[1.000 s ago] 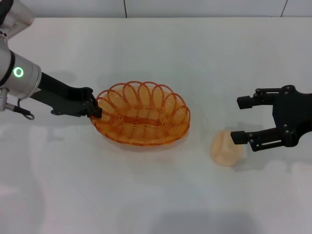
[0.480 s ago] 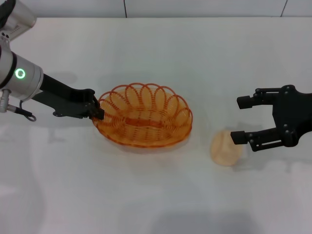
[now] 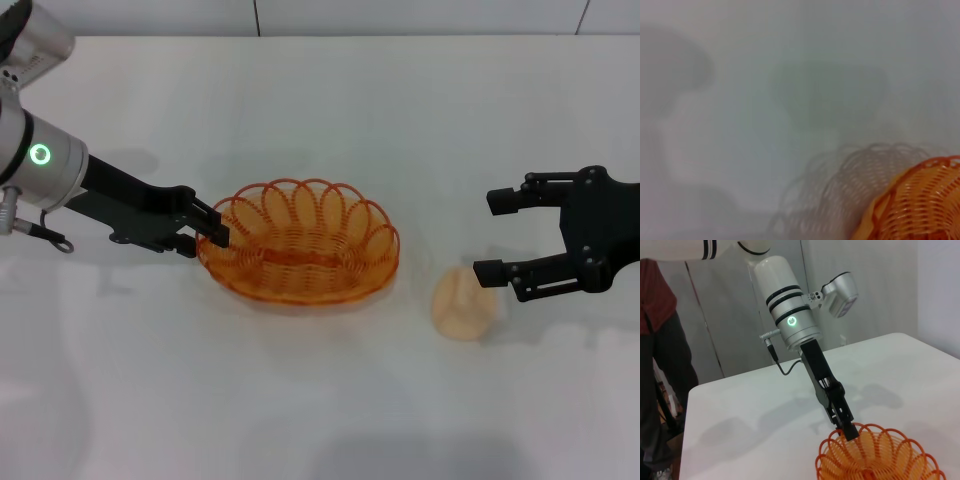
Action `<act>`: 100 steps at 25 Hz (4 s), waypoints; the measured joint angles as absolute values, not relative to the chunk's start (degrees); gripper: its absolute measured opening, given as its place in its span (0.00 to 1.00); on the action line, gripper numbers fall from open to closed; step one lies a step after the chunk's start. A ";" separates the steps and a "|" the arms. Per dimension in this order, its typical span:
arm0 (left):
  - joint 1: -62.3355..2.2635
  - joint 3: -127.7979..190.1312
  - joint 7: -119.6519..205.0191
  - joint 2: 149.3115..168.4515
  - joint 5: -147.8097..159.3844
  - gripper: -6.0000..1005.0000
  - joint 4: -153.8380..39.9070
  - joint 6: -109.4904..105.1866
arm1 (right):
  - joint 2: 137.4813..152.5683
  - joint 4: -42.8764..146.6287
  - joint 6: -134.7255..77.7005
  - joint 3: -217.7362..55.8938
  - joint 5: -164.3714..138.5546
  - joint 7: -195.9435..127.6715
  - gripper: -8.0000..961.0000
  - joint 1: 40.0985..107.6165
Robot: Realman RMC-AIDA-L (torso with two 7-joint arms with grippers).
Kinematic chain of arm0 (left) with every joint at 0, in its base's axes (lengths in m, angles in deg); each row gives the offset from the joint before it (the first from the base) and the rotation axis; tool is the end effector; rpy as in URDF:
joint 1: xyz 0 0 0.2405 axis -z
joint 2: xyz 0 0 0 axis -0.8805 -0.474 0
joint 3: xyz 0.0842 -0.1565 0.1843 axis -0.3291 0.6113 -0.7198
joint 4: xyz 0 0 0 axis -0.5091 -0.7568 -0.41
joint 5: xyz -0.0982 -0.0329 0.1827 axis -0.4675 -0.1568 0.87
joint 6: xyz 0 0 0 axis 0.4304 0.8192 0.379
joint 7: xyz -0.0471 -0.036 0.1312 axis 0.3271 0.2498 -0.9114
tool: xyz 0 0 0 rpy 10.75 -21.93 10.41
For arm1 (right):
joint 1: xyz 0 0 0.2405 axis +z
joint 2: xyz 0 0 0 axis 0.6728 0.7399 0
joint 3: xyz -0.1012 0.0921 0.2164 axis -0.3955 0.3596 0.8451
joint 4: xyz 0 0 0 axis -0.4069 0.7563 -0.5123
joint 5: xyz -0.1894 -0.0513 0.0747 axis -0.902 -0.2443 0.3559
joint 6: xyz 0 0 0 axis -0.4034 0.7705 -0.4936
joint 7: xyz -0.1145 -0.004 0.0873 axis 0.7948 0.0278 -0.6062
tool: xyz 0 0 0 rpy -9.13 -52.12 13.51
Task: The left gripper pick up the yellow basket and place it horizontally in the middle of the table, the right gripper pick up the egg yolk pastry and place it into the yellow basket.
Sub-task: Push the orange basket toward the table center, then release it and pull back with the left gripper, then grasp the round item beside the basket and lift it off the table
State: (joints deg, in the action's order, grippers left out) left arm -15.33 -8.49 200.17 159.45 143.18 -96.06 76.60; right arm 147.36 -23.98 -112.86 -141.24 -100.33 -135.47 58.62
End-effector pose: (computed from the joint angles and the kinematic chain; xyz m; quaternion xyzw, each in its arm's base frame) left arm -0.2450 0.3828 0.0090 -0.7369 -0.6674 0.0360 0.1018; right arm 0.1916 0.2987 0.0520 -0.9744 0.1256 0.1642 0.0886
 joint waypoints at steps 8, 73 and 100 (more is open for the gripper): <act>-15.35 -8.36 198.71 158.69 141.51 0.63 -96.58 77.75 | 147.36 -23.78 -112.85 -141.09 -100.32 -135.47 0.88 58.63; -24.27 -16.20 158.71 158.41 121.65 0.89 -118.12 88.33 | 147.80 -17.39 -103.43 -153.37 -123.63 -151.82 0.88 69.73; -24.71 -15.95 158.99 158.77 121.47 0.89 -117.61 88.37 | 147.86 -15.33 -100.57 -155.98 -123.79 -151.95 0.46 69.87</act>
